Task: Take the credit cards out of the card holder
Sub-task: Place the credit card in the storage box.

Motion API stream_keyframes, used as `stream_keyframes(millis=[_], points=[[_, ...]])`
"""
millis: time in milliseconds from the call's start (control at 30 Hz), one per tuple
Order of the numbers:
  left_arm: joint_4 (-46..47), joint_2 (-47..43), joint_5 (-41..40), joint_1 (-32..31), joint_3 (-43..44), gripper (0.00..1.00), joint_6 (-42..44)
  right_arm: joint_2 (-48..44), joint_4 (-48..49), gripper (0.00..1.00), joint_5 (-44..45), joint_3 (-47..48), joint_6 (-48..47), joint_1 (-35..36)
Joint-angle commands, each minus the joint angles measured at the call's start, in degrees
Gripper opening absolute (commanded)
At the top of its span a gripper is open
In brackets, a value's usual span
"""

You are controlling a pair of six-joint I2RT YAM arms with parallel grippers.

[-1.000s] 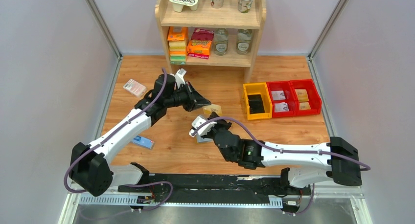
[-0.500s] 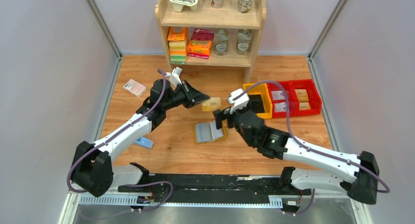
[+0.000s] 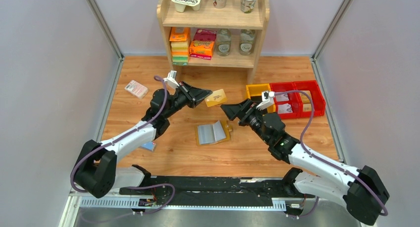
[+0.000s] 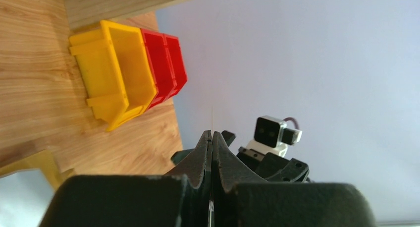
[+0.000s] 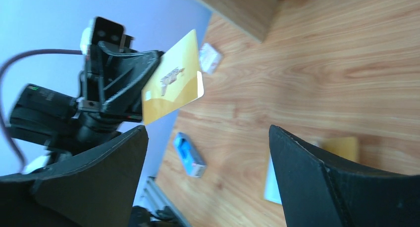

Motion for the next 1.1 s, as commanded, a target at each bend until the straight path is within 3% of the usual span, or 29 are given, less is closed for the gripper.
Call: stream_keyframes(millis=[0, 167, 733, 867, 967, 1067], points=[[9.29, 0.63, -5.52, -2.84, -0.11, 0.0, -5.88, 4.67, 19.02, 0.91, -5.44, -0.49, 10.28, -0.28], [10.87, 0.72, -8.25, -4.34, -0.73, 0.0, -8.17, 8.29, 26.95, 0.81, -5.89, -0.94, 11.52, -0.8], [11.05, -0.77, -10.27, -6.45, -1.7, 0.0, -9.84, 12.85, 35.57, 0.44, -9.22, 0.03, 15.83, -3.0], [11.05, -0.95, -10.27, -6.62, -1.87, 0.0, -10.02, 13.65, 36.28, 0.25, -10.02, 0.47, 15.4, -3.09], [11.05, -0.95, -10.36, -6.54, -2.4, 0.0, -10.37, 13.39, 36.01, 0.0, -11.93, 0.56, 14.6, -3.35], [11.14, -1.38, -11.59, -6.54, -3.98, 0.05, -10.37, 12.86, 34.7, 0.0, -12.65, 0.82, 13.55, -3.88]])
